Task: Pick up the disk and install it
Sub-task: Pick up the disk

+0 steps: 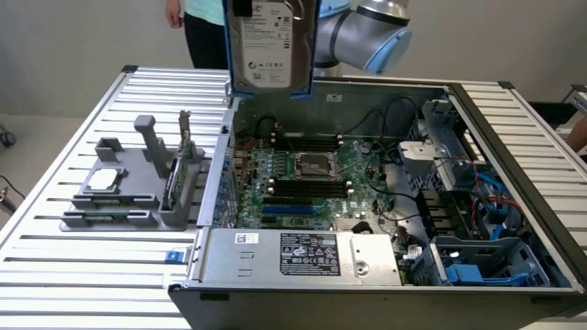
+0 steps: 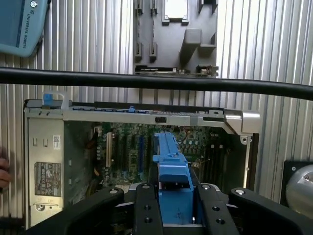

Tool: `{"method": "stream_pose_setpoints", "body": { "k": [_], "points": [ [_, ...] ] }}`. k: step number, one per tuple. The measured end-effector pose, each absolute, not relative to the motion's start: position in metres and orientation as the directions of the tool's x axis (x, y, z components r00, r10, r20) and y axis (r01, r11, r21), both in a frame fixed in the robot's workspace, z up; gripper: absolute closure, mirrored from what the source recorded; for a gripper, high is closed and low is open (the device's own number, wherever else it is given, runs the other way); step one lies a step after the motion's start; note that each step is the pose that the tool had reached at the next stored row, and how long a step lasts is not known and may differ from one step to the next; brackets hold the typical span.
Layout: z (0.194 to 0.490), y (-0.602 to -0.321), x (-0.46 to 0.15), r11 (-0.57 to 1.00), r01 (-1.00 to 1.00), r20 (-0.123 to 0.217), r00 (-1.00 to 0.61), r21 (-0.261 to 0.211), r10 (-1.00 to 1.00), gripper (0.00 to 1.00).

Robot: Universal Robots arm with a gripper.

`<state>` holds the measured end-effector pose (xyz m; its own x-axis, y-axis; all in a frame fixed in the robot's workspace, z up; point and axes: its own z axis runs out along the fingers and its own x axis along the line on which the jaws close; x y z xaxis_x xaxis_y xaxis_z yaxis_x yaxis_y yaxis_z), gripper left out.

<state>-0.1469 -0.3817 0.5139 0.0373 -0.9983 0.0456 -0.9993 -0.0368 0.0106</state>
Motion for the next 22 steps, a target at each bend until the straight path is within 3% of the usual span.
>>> {"method": "stream_pose_setpoints", "body": {
  "k": [22],
  "points": [
    [0.514,-0.421,-0.089,-0.037,-0.999,0.045,0.037,0.011,-0.998,0.67]
  ]
}}
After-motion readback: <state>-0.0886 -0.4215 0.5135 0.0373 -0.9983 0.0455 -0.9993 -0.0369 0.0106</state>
